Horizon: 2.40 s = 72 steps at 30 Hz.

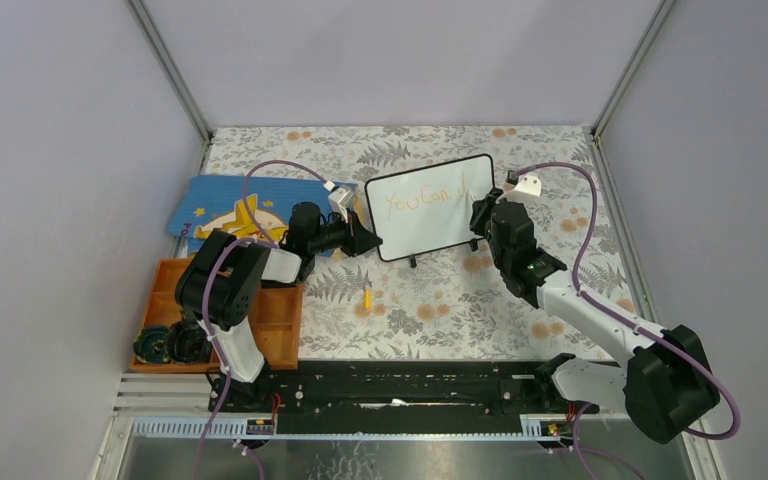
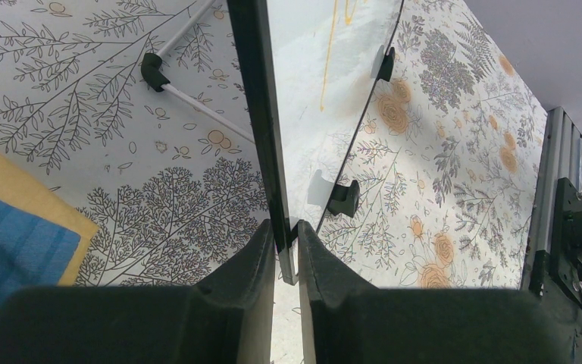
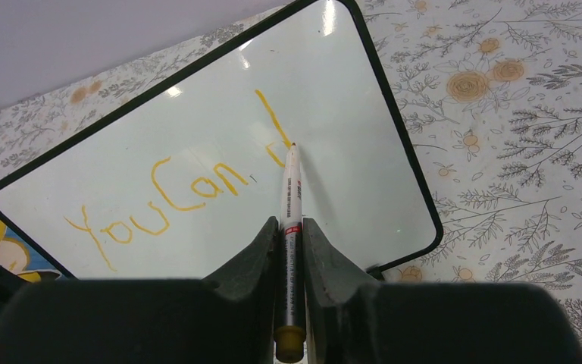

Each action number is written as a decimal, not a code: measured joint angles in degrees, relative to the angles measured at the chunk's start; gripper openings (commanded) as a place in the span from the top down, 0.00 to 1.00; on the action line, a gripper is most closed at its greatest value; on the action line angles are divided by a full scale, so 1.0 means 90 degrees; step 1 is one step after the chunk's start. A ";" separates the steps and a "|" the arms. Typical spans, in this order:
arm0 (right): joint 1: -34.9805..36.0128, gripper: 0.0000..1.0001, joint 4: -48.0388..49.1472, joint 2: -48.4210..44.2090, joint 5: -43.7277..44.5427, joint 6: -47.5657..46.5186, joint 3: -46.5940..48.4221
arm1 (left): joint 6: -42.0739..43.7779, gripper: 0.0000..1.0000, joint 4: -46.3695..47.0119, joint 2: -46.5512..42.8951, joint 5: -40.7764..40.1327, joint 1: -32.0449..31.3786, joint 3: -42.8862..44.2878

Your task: Write a sentence on the whiteboard

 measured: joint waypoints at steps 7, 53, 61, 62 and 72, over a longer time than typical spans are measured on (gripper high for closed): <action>-0.0032 1.00 0.0017 0.0090 -0.0046 0.0022 0.0049 | 0.0012 0.80 -0.0002 0.0000 0.0002 0.0000 0.0000; -0.0068 1.00 -0.0352 0.0488 0.0151 0.0019 0.0398 | 0.0051 0.80 -0.0024 -0.0015 -0.0041 -0.0041 0.0000; -0.0070 1.00 -0.0357 0.0512 0.0248 0.0017 0.0459 | 0.0056 0.80 -0.0056 -0.0029 -0.0046 -0.0041 0.0000; -0.0070 1.00 -0.0355 0.0512 0.0248 0.0015 0.0459 | 0.0056 0.80 -0.0058 -0.0032 -0.0046 -0.0041 0.0000; -0.0075 1.00 -0.0136 0.0512 0.0063 -0.0012 0.0457 | 0.0056 0.80 -0.0066 -0.0036 -0.0049 -0.0041 0.0000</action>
